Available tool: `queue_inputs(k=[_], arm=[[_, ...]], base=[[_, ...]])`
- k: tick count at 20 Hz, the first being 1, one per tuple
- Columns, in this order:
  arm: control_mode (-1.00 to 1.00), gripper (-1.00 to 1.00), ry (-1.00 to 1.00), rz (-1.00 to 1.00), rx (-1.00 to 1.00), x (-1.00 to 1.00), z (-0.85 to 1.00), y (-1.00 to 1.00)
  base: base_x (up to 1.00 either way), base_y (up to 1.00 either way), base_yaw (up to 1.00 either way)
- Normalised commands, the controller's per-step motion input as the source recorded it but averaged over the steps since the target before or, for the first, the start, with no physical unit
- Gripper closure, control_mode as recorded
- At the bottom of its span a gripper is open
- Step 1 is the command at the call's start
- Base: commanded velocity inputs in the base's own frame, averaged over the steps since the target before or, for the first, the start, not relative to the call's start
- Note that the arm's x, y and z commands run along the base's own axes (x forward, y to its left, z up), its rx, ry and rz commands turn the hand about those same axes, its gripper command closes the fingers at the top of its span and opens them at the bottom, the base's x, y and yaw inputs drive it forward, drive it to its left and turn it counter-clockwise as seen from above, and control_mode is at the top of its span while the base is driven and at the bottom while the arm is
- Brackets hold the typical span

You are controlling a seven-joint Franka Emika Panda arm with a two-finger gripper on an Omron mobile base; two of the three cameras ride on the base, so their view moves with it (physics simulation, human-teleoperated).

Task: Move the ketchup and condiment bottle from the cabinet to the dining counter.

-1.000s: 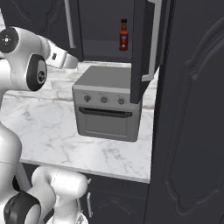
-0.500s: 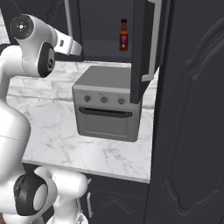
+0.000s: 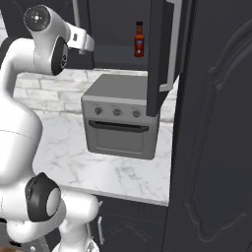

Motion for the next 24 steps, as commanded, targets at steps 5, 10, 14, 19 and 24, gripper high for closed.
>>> queue_inputs(k=[5, 10, 14, 19, 24], arm=[[-1.0, -1.0, 0.0, 0.05, 0.0, 0.42, 0.0, 0.09], [-1.0, -1.0, 0.0, 0.01, 0.0, 0.49, 0.0, 0.1], [-1.0, -1.0, 0.0, 0.0, -0.02, 0.52, 0.0, 0.0], [-1.0, -1.0, 0.02, 0.0, -0.02, 0.49, 0.0, 0.0], [-1.0, -1.0, 0.0, 0.0, -0.02, 0.42, 0.0, 0.02]], base=[[0.0, 0.0, 0.0], [0.0, 0.0, 0.0], [0.0, 0.0, 0.0], [0.0, 0.0, 0.0], [0.0, 0.0, 0.0]])
